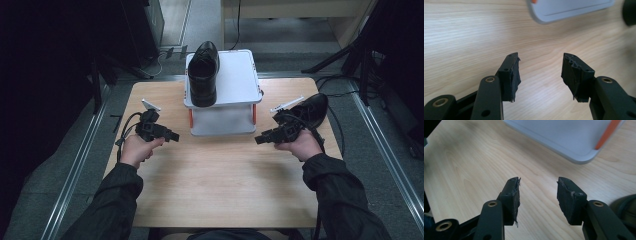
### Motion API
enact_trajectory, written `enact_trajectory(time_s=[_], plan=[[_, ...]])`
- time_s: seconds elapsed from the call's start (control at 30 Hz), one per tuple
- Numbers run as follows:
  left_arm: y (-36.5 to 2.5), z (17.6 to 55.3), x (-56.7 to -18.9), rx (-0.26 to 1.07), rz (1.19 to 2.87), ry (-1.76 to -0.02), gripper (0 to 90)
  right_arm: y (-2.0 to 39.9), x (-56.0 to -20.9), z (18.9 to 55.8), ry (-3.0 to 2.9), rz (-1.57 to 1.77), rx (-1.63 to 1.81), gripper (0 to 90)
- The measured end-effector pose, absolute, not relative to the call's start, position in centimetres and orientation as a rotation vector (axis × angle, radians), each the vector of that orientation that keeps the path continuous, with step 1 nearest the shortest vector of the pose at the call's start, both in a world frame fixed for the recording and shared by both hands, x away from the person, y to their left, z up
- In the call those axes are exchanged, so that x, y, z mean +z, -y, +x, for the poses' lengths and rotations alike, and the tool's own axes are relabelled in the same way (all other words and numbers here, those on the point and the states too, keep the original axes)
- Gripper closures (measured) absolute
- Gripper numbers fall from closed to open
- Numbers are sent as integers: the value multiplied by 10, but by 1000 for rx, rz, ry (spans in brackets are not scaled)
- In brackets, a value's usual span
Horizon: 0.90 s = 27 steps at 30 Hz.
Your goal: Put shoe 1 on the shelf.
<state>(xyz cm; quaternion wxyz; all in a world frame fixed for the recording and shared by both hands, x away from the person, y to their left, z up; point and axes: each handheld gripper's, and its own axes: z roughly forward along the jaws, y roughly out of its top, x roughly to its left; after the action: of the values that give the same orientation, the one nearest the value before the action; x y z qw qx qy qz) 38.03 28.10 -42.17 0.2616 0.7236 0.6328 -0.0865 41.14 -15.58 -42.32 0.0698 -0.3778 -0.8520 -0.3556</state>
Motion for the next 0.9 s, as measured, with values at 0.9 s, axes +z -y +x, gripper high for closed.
enact_trajectory(time_s=[0.9], plan=[[-273,373,-446,-258,2054,-1634,465,207,-415,467,2517,-1526,-763,624]])
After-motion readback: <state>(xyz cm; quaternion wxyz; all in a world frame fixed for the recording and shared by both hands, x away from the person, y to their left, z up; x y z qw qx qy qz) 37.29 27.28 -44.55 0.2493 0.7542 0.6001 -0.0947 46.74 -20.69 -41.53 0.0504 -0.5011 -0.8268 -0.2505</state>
